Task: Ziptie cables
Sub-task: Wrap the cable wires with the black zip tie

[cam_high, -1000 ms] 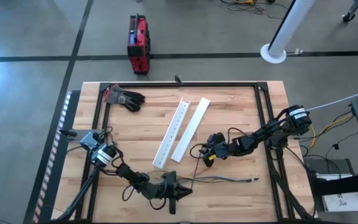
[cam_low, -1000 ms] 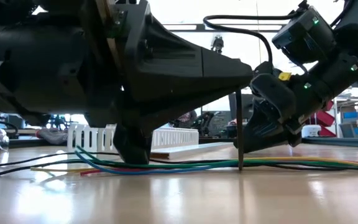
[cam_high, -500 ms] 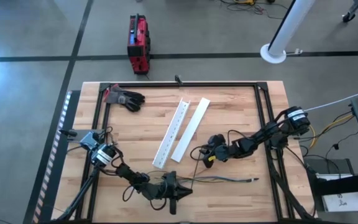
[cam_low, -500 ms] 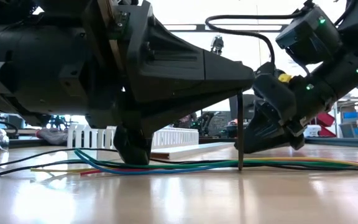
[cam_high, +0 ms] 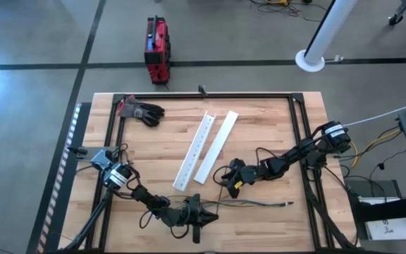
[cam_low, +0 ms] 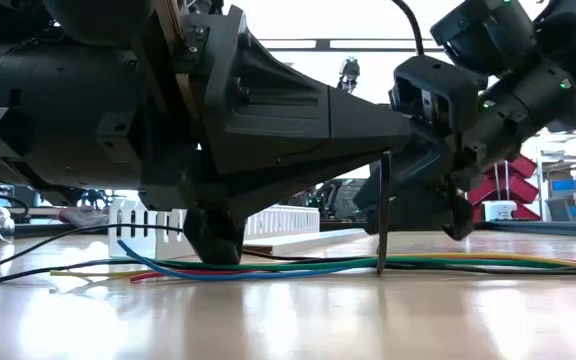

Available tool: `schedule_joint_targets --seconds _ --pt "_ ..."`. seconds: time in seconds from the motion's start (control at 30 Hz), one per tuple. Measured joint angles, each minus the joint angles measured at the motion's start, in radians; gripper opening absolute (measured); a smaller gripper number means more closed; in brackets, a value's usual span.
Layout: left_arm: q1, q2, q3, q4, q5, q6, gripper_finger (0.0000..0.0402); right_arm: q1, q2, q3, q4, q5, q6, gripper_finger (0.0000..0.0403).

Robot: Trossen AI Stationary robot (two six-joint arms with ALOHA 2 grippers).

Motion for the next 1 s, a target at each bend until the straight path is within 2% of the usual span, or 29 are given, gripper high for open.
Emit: schedule_joint_targets --seconds 0.3,0.4,0.7,0.83,1.0 --pt "0.0 0.0 0.0 0.006 0.0 -0.02 0.0 0.02 -0.005 0.002 -0.071 0.014 0.275 0.0176" --pt "-0.001 0.0 0.0 0.01 0.0 -0.026 0.0 0.04 -0.005 0.013 -0.1 0.018 0.305 0.0171" --pt "-0.001 0.0 0.0 0.037 0.012 -0.024 0.0 0.088 -0.002 0.155 -0.42 -0.033 0.437 0.0154" --pt "0.0 0.0 0.0 0.04 0.012 -0.019 0.0 0.084 0.014 0.193 -0.449 -0.057 0.409 0.0154" --pt "0.001 0.0 0.0 0.041 0.012 -0.005 0.0 0.078 0.112 0.24 -0.429 -0.055 0.457 0.0146"
